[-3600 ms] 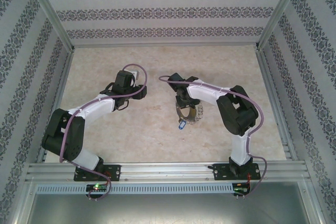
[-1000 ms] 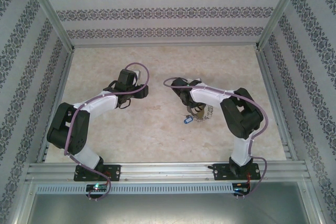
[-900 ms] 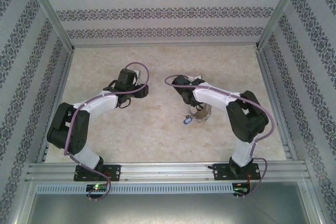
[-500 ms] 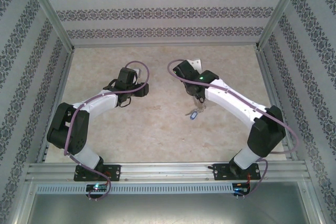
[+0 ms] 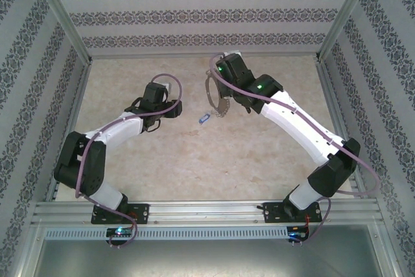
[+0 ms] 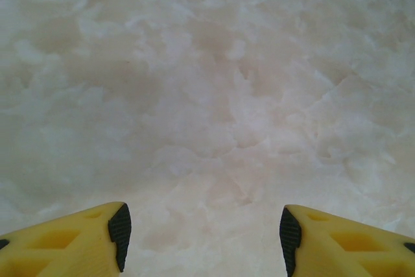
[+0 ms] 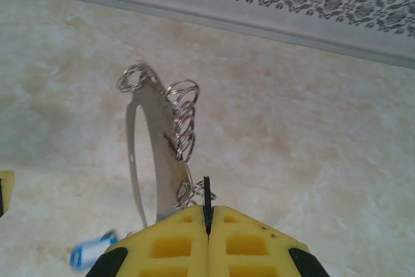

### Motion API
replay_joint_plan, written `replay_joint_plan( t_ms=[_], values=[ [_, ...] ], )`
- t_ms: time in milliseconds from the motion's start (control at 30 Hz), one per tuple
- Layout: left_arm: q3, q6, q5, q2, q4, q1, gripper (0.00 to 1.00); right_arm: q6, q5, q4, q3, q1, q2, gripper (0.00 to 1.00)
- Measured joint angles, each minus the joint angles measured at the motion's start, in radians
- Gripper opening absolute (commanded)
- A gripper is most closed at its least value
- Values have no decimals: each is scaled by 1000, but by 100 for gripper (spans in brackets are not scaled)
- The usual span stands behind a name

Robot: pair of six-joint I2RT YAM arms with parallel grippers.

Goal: Put the keys on the keyring

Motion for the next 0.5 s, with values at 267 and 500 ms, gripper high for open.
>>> replay_joint_plan(
  t_ms=[267,500],
  values=[
    [-48,-24,-138,-134,-32,8,99,36,-175,28,24,6,76,0],
    [-143,-44,-226,-264,-43,58,99,154,-367,100,26,53,177,0]
  ],
)
